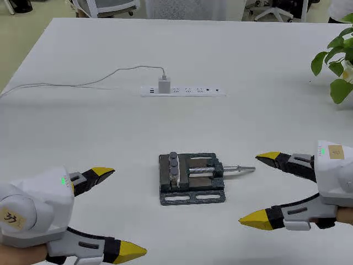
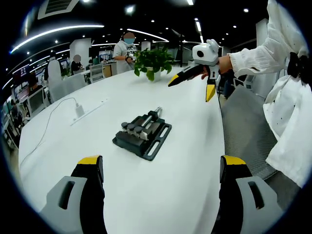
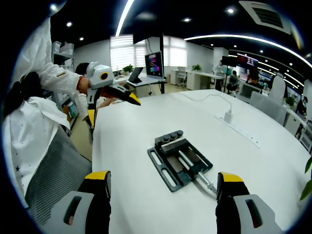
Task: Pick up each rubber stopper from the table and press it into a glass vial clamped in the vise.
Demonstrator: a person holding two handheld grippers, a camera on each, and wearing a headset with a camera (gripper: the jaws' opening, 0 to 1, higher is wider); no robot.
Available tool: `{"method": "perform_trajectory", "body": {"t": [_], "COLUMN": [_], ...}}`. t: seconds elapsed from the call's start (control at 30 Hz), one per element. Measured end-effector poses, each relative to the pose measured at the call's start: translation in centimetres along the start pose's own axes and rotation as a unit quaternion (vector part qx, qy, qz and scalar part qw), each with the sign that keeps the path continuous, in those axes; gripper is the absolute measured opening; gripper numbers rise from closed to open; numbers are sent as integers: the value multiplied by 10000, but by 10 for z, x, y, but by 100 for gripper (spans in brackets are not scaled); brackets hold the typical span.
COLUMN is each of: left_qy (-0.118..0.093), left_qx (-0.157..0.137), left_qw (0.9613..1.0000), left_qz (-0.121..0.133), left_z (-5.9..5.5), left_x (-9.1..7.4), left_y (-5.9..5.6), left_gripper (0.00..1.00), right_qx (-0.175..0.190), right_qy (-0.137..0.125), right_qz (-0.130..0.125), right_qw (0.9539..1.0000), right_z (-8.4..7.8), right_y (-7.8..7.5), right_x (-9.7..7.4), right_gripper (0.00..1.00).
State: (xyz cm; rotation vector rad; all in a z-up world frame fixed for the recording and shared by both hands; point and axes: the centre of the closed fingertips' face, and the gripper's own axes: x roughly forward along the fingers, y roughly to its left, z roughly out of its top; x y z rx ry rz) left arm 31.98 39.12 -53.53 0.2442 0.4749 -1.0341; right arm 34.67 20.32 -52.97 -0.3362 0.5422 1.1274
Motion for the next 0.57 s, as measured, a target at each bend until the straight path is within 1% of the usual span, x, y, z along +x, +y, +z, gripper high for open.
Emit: {"method": "perform_trajectory", "body": {"t": [0.3,0.57], "left_qy": [14,21], "left_qx": [7,1], "left_qw": [10000,10000], "left_qz": [-22,-26], "left_z": [0,-1], "left_x": [0,0], "left_y": [-1,-2], "left_gripper": [99,99], "right_qx": [9,-1], "right_qy": [-28,-7], "right_qz": [-18,-4], "right_qw": [10000,10000], "right_z": [3,1], "right_y": [2,3], "right_x": [-1,-1], "right_gripper": [89,89]}}
